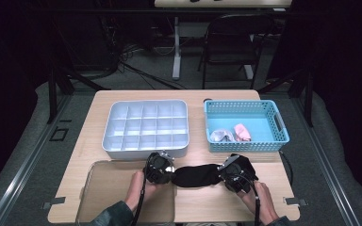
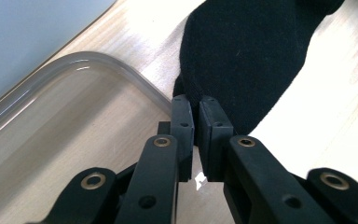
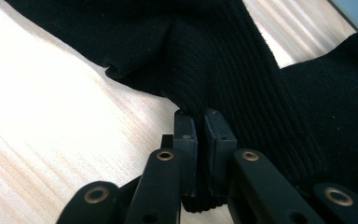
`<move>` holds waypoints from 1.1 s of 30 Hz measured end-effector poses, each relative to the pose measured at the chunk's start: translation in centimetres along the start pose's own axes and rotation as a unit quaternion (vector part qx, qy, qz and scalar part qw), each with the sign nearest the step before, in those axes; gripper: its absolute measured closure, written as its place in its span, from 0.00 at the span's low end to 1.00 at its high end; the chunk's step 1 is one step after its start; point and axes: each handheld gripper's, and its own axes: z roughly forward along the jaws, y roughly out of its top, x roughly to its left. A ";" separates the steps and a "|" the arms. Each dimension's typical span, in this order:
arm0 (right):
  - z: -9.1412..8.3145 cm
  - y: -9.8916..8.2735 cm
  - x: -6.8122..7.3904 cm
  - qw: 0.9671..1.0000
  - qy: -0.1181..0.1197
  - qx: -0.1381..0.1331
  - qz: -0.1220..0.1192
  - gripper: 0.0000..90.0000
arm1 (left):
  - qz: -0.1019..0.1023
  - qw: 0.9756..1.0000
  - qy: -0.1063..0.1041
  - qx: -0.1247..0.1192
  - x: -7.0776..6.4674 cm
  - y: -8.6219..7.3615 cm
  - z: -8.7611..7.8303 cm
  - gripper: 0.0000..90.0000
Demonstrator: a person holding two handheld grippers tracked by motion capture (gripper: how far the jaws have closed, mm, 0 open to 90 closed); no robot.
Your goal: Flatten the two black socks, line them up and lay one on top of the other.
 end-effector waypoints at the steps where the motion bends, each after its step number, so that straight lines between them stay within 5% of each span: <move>1: 0.0 0.0 0.0 1.000 0.006 -0.004 0.004 0.95 | 0.002 1.000 -0.001 0.001 0.0 0.0 0.0 0.96; 10: -2.8 -0.8 -1.2 0.998 0.041 -0.031 0.020 0.95 | 0.005 1.000 -0.028 0.000 0.2 0.0 -2.1 0.96; 18: -1.0 -1.5 -0.6 0.995 0.087 0.045 -0.007 0.95 | -0.002 0.998 -0.044 0.037 1.0 -1.1 -2.4 0.96; 23: -1.2 -1.8 -0.7 0.994 0.098 0.056 -0.004 0.94 | 0.003 0.998 -0.047 0.044 1.0 -1.1 -2.3 0.96; 27: -1.5 -2.0 -1.3 0.992 0.115 0.045 0.006 0.62 | 0.009 0.997 -0.050 0.051 0.8 -1.0 -2.3 0.94; 30: -2.4 -2.2 -2.3 0.989 0.146 0.003 0.026 0.49 | 0.013 0.997 -0.060 0.049 0.4 -0.8 -2.5 0.74; 33: -3.6 -2.4 -3.2 0.987 0.152 -0.034 0.046 0.43 | 0.023 0.997 -0.056 0.039 -0.4 -0.5 -3.1 0.54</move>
